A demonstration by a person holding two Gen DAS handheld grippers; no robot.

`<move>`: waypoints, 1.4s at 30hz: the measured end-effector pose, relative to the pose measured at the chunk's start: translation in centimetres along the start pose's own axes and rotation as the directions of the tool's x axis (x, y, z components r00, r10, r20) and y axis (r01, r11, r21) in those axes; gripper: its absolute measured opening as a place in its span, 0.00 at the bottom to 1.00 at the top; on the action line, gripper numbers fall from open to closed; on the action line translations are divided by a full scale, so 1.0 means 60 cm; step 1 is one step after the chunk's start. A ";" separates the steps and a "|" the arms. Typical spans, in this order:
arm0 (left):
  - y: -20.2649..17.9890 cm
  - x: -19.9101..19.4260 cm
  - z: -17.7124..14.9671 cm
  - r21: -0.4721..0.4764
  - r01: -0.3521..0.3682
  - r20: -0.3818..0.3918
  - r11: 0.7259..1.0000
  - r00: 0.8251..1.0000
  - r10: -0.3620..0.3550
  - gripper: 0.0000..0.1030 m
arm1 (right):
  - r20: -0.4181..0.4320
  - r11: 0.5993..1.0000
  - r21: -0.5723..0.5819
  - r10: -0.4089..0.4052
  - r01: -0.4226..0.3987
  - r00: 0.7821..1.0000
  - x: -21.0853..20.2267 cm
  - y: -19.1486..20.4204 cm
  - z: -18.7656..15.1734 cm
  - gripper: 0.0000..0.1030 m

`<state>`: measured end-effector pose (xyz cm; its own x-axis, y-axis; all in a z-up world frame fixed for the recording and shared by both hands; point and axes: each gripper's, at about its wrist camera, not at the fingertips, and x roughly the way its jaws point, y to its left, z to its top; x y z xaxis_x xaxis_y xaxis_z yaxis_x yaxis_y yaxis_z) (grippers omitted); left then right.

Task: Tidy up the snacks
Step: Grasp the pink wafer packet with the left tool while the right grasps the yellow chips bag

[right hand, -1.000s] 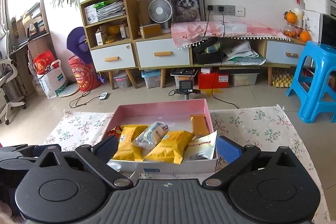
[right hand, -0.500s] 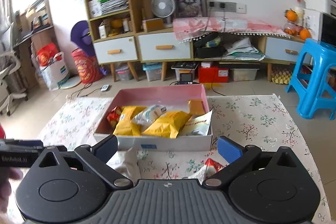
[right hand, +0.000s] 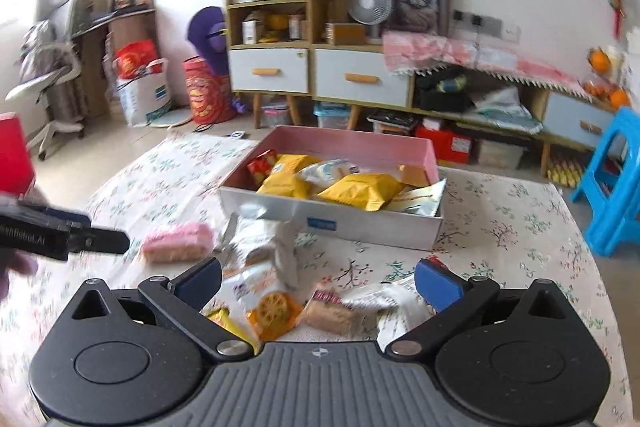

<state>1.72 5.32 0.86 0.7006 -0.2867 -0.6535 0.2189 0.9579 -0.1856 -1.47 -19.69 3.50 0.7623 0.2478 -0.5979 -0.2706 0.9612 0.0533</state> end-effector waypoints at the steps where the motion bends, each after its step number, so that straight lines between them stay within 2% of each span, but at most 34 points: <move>1: 0.000 -0.001 -0.007 0.005 0.002 0.001 1.000 1.000 -0.002 0.95 | 0.004 1.000 -0.027 0.005 -0.005 1.000 -0.002 0.005 -0.006 0.90; 6: -0.003 0.000 -0.037 0.038 0.030 -0.020 0.999 0.999 -0.029 0.95 | 0.001 0.989 -0.142 0.049 -0.049 0.999 -0.017 0.025 -0.039 0.90; 15: -0.027 0.017 -0.077 0.173 0.053 -0.058 0.983 0.997 -0.043 0.95 | -0.055 0.966 -0.242 0.077 -0.088 0.996 -0.025 0.039 -0.084 0.90; 20: -0.011 0.051 -0.078 0.266 0.002 -0.028 0.964 1.000 0.006 0.95 | -0.093 0.961 -0.243 0.109 -0.129 0.990 -0.010 0.049 -0.099 0.90; 25: 0.038 0.092 -0.062 0.254 -0.042 -0.041 0.966 0.998 0.055 0.95 | -0.131 0.954 -0.251 0.135 -0.165 0.982 0.017 0.068 -0.107 0.90; 29: 0.069 0.109 -0.050 0.240 -0.008 -0.028 0.971 1.000 0.015 1.00 | -0.167 0.945 -0.244 0.180 -0.218 0.969 0.032 0.077 -0.111 0.90; 32: 0.078 0.123 -0.042 0.267 0.021 -0.013 0.963 1.000 -0.019 1.00 | -0.192 0.942 -0.246 0.185 -0.230 0.964 0.049 0.080 -0.115 0.90; 42: 0.062 0.161 -0.016 0.322 0.081 0.000 0.943 0.996 -0.085 1.00 | -0.149 0.945 -0.211 0.220 -0.249 0.964 0.076 0.073 -0.110 0.90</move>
<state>8.61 6.11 -6.85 0.6791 -0.3674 -0.6355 0.4819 0.8762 0.0084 -3.03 -15.15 -4.25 0.5874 0.4326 -0.6840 -0.5695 0.8214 0.0305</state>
